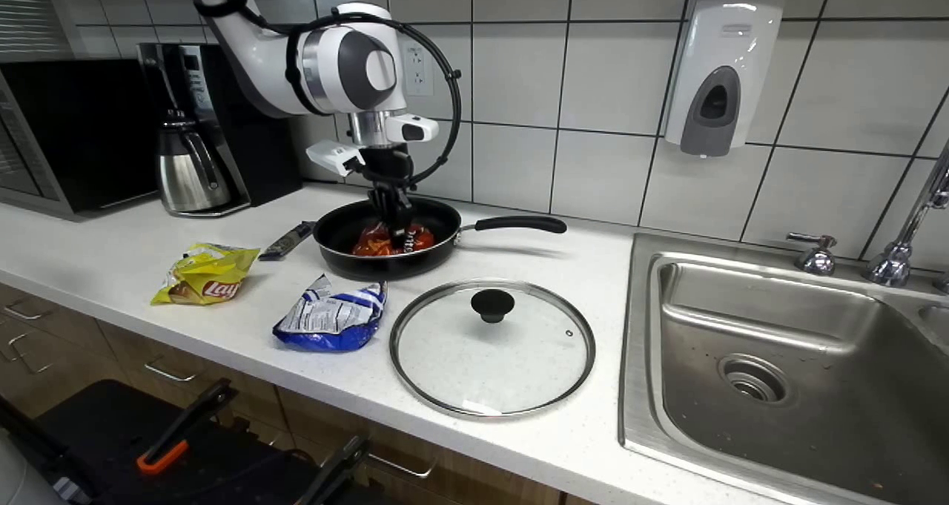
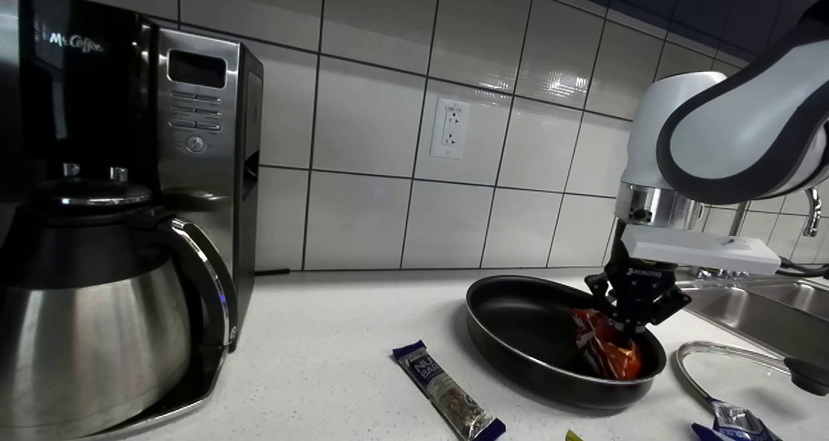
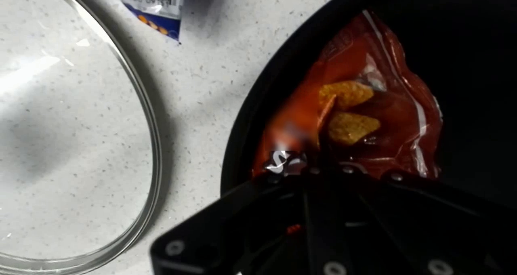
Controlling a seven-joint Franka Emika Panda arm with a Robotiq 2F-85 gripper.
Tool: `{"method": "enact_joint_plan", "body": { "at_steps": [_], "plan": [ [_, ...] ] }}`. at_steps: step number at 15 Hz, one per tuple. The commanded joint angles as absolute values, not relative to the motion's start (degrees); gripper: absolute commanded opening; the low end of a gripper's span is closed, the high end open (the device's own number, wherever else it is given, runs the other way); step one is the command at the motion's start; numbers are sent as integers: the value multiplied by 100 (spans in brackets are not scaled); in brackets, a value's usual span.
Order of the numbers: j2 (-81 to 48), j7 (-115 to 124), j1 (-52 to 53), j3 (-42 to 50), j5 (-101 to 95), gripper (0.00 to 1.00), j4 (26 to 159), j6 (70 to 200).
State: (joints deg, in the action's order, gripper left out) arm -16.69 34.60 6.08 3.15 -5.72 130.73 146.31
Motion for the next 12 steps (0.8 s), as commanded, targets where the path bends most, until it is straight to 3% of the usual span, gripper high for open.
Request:
{"method": "enact_joint_plan", "body": {
  "at_steps": [1,3,12],
  "plan": [
    [-1616,3335,630,417,-628,26,12997,14312],
    [-1580,3353,642,441,-668,32,13021,14279],
    [-1358,3369,650,446,-695,99,13138,14312]
  ]
}}
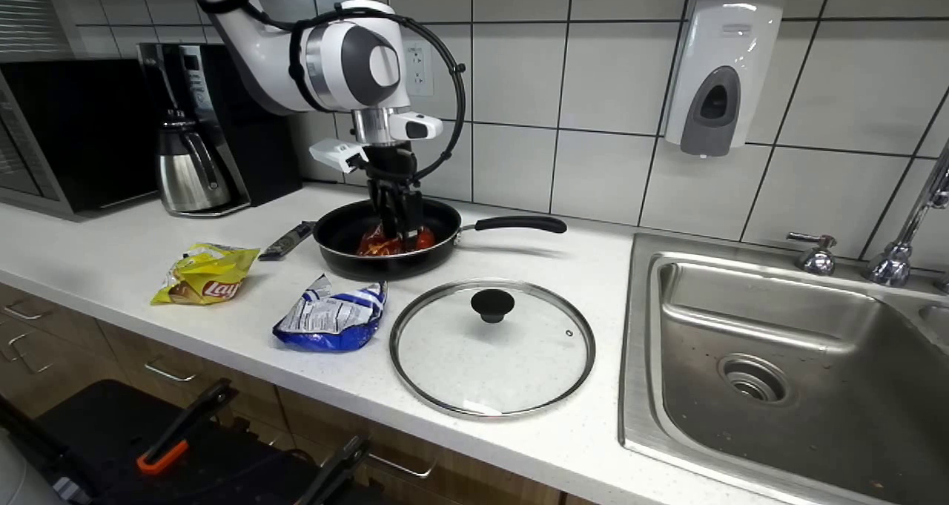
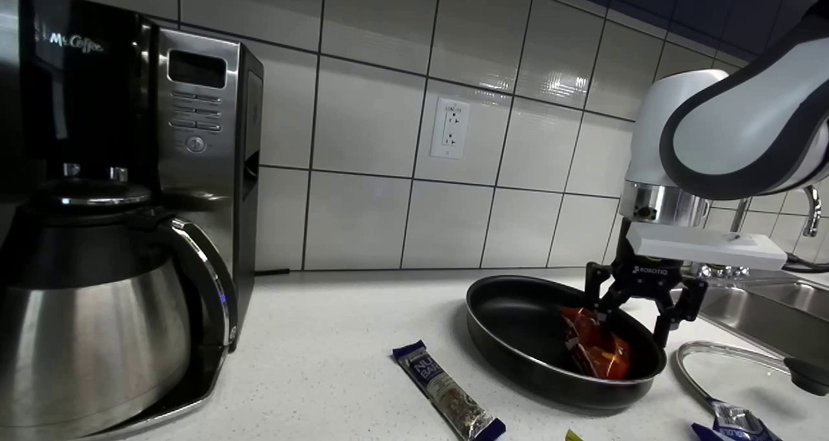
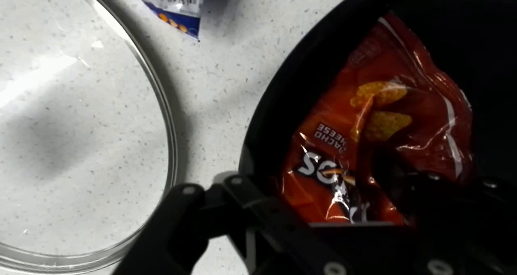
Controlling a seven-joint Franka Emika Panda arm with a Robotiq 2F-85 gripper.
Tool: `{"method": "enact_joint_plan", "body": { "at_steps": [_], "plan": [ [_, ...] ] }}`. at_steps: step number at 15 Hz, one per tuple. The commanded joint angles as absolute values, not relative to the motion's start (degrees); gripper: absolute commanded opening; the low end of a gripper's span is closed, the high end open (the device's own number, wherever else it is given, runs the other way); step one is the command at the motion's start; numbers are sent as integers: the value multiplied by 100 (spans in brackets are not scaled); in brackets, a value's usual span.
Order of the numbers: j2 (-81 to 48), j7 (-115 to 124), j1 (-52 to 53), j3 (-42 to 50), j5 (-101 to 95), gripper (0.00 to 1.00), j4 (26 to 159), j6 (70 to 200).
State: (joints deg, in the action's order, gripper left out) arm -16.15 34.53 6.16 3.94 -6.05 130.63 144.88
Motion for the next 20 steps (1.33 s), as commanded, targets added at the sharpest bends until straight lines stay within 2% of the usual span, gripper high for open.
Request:
{"method": "enact_joint_plan", "body": {
  "at_steps": [1,11,12,20],
  "plan": [
    [-1311,3365,641,441,-678,100,13164,14325],
    [-690,3377,533,484,-795,100,13610,14054],
    [-1046,3461,542,412,-649,100,13359,14246],
    [-896,3460,505,426,-696,100,13496,14189]
  ]
}}
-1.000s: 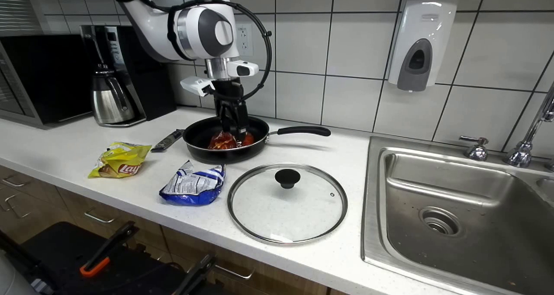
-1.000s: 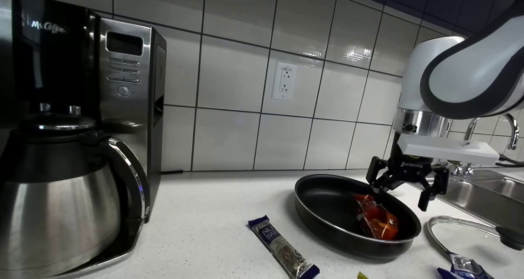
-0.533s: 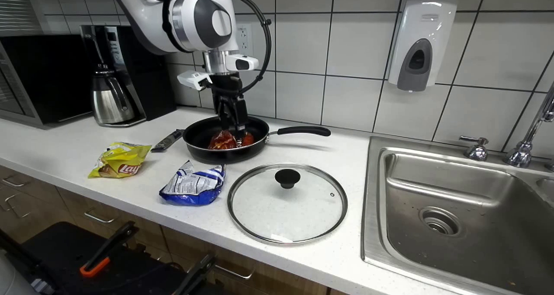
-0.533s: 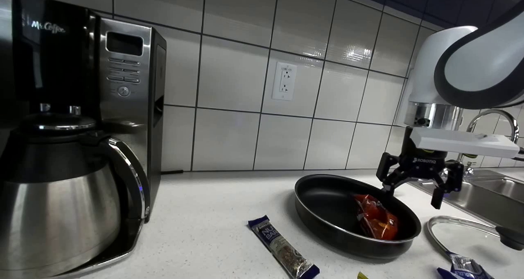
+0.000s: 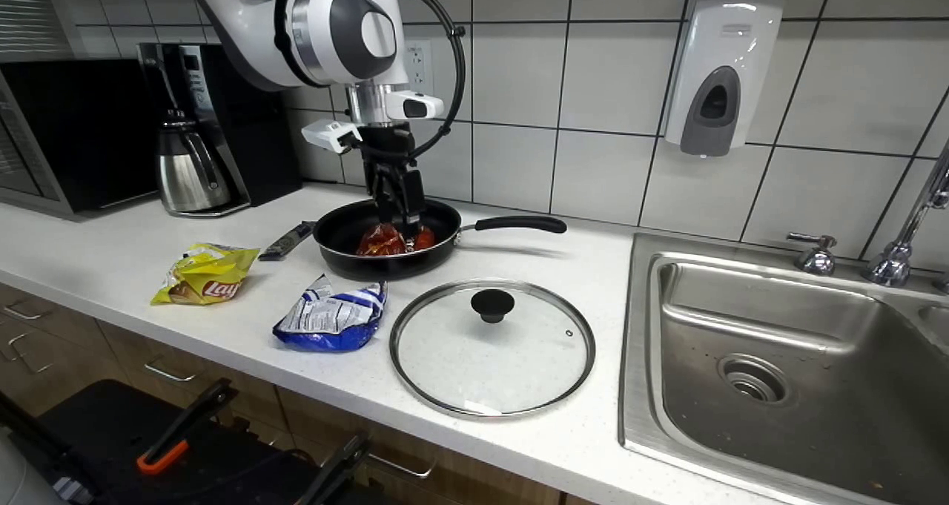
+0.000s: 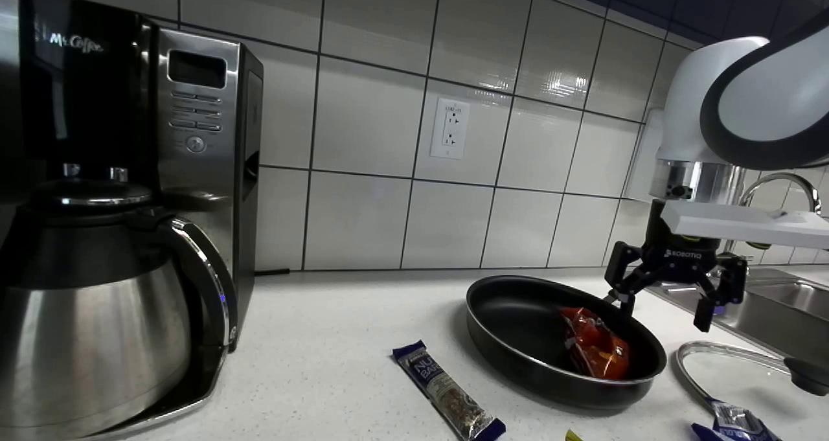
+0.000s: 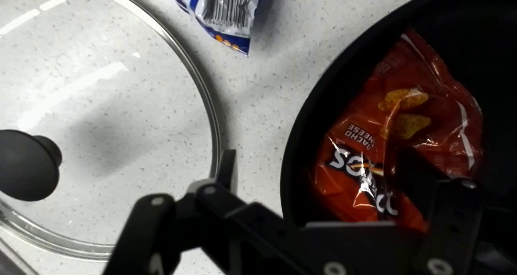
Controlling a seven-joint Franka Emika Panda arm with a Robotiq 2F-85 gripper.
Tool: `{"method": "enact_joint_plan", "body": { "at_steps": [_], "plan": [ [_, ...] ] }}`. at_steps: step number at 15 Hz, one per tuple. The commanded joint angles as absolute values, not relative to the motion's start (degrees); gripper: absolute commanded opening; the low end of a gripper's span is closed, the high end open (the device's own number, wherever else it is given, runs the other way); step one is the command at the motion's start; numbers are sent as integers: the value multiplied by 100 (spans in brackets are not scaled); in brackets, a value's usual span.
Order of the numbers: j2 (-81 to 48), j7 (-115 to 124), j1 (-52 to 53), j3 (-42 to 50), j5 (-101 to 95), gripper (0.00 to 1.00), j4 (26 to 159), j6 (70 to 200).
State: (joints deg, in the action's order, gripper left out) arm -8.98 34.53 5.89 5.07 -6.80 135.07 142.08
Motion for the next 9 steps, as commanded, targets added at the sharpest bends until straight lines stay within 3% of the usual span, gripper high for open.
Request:
{"method": "enact_joint_plan", "body": {
  "at_steps": [1,9],
  "plan": [
    [-877,3333,486,404,-624,100,13525,14225],
    [-534,2515,420,224,405,100,14045,14619]
  ]
}}
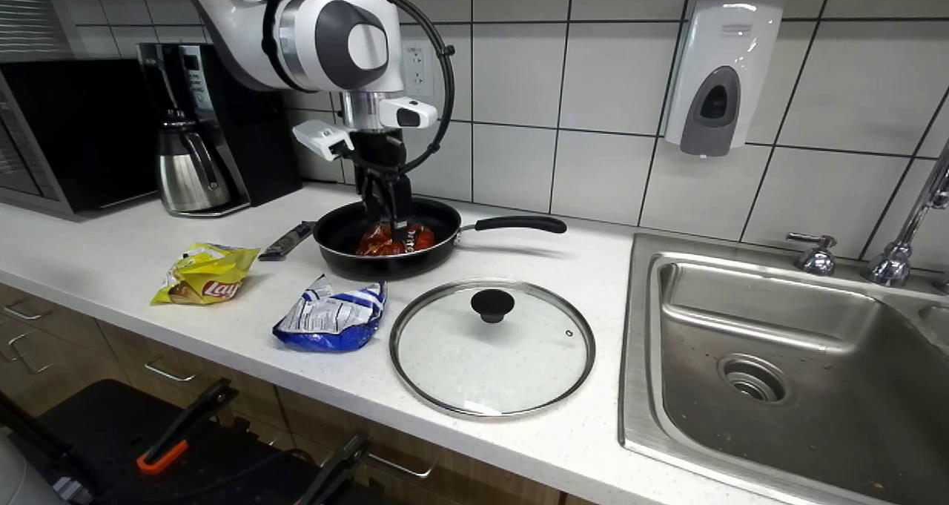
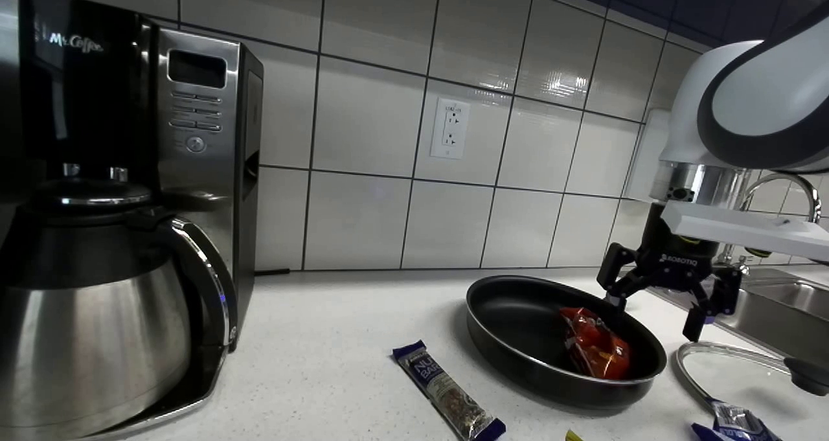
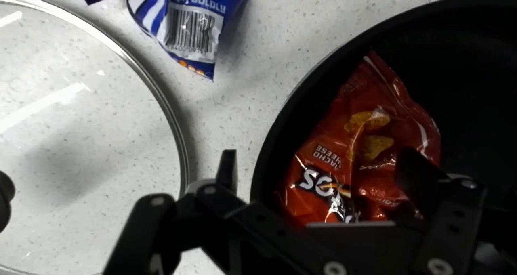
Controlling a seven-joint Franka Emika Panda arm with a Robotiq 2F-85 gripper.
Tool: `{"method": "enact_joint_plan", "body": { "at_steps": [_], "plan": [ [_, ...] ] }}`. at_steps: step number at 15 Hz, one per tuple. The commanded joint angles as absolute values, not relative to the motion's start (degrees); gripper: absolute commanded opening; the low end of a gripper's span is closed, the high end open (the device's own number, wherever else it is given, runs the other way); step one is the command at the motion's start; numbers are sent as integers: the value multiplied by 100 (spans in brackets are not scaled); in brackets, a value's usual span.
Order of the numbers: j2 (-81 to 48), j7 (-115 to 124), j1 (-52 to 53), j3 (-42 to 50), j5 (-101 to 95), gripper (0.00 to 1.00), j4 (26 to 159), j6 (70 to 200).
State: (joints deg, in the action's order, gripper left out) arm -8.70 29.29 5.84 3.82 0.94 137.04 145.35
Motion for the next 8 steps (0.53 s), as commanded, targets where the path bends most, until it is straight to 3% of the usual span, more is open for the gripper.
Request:
{"method": "enact_joint_plan", "body": {
  "at_steps": [1,8],
  "plan": [
    [-496,2434,412,217,475,100,14099,14614],
    [-28,2065,363,206,748,100,14566,14552]
  ]
}}
